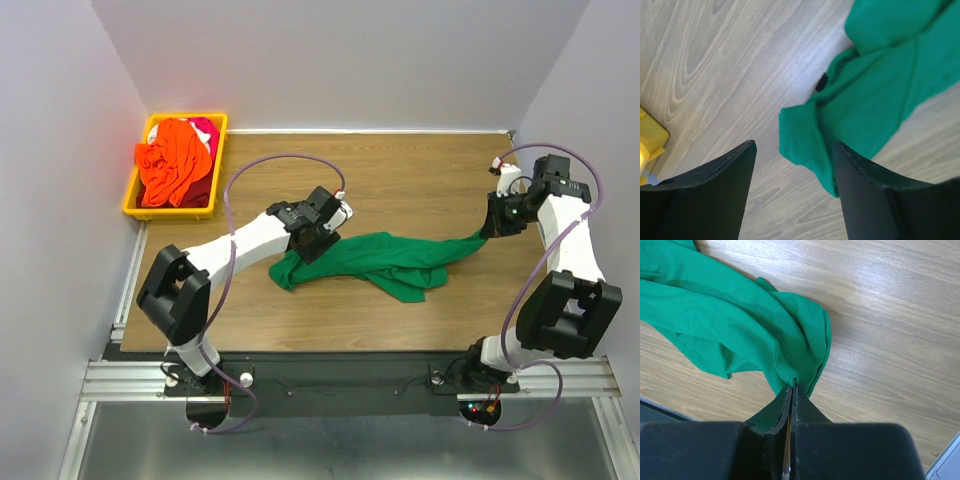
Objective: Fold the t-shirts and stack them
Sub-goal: Flatten the tshirt out
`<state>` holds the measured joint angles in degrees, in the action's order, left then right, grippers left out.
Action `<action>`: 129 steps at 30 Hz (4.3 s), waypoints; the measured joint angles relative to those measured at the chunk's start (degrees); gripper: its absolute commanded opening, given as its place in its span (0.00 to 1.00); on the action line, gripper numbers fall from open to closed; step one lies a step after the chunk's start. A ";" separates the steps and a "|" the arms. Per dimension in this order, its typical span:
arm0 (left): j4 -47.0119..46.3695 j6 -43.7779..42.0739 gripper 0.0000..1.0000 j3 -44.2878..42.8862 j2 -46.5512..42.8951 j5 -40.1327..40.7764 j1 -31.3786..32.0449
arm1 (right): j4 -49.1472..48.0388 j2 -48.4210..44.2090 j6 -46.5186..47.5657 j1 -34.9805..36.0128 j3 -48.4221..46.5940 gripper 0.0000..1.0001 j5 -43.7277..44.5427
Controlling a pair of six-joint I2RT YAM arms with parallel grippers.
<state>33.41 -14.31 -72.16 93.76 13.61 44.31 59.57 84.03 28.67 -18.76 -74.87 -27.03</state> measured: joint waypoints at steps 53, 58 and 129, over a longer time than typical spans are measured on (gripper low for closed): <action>0.79 -6.62 0.00 -19.47 -4.85 -6.03 -23.58 | -1.79 3.10 -4.00 0.00 -15.39 0.00 4.11; -3.08 -7.91 0.00 -24.87 -10.93 -13.81 -27.30 | -4.50 4.98 -7.63 0.00 -31.58 0.01 4.11; -28.20 -9.64 0.00 -28.15 30.25 -26.14 -34.69 | -52.61 33.51 -3.32 6.03 -11.98 0.01 10.60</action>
<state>5.21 -23.94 -100.31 124.01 -12.53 9.63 6.96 117.54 25.34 -12.73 -86.85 -16.43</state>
